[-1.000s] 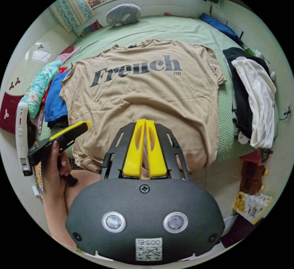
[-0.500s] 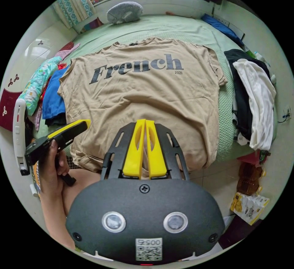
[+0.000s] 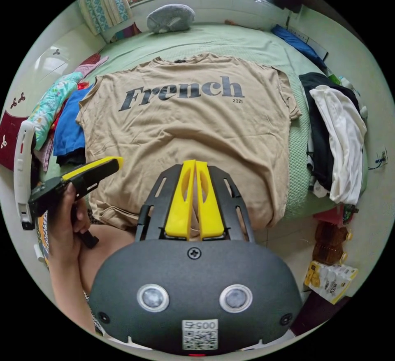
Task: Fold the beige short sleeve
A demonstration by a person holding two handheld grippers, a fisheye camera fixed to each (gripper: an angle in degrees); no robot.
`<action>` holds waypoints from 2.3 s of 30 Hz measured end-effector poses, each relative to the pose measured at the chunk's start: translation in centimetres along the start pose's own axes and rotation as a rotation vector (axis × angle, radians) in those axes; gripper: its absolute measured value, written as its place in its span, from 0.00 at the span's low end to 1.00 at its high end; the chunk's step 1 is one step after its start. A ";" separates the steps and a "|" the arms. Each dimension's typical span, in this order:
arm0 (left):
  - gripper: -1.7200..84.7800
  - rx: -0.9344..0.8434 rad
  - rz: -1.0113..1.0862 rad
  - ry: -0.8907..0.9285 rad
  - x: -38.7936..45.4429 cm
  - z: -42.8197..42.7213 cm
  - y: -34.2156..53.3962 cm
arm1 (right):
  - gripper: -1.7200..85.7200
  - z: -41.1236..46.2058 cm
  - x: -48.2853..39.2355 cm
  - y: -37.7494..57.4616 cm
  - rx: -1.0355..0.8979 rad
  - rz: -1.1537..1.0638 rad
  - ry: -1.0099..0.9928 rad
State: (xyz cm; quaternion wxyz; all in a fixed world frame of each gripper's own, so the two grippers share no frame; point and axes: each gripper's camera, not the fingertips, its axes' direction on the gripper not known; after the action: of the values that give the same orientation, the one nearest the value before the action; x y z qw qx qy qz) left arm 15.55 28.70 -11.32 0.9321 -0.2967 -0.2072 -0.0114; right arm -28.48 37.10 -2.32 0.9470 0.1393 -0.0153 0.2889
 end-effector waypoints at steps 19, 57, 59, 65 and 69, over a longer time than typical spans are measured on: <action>0.02 0.011 0.053 -0.022 -0.3 -1.1 0.9 | 0.01 0.6 -1.3 -0.7 -0.015 -0.031 0.009; 0.02 0.233 0.094 0.014 -7.2 -10.4 6.2 | 0.01 -0.2 -0.7 -4.4 0.008 -0.104 -0.091; 0.02 0.293 0.100 0.089 -8.4 -11.6 6.9 | 0.01 -0.5 0.1 -4.9 0.016 -0.067 -0.120; 0.02 0.303 0.036 0.068 -12.3 -13.2 8.0 | 0.05 -1.6 1.6 -6.2 0.082 -0.008 -0.189; 0.02 0.342 -0.006 0.036 -14.2 -15.5 7.7 | 0.10 -2.0 1.4 -6.9 0.099 -0.032 -0.215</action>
State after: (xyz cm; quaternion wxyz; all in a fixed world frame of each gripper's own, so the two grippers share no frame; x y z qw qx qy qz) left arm 9.55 24.96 -32.58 0.9725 -0.1332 -0.1905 0.0159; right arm -23.57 32.92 -5.85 0.9364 0.2165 -0.1002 0.2575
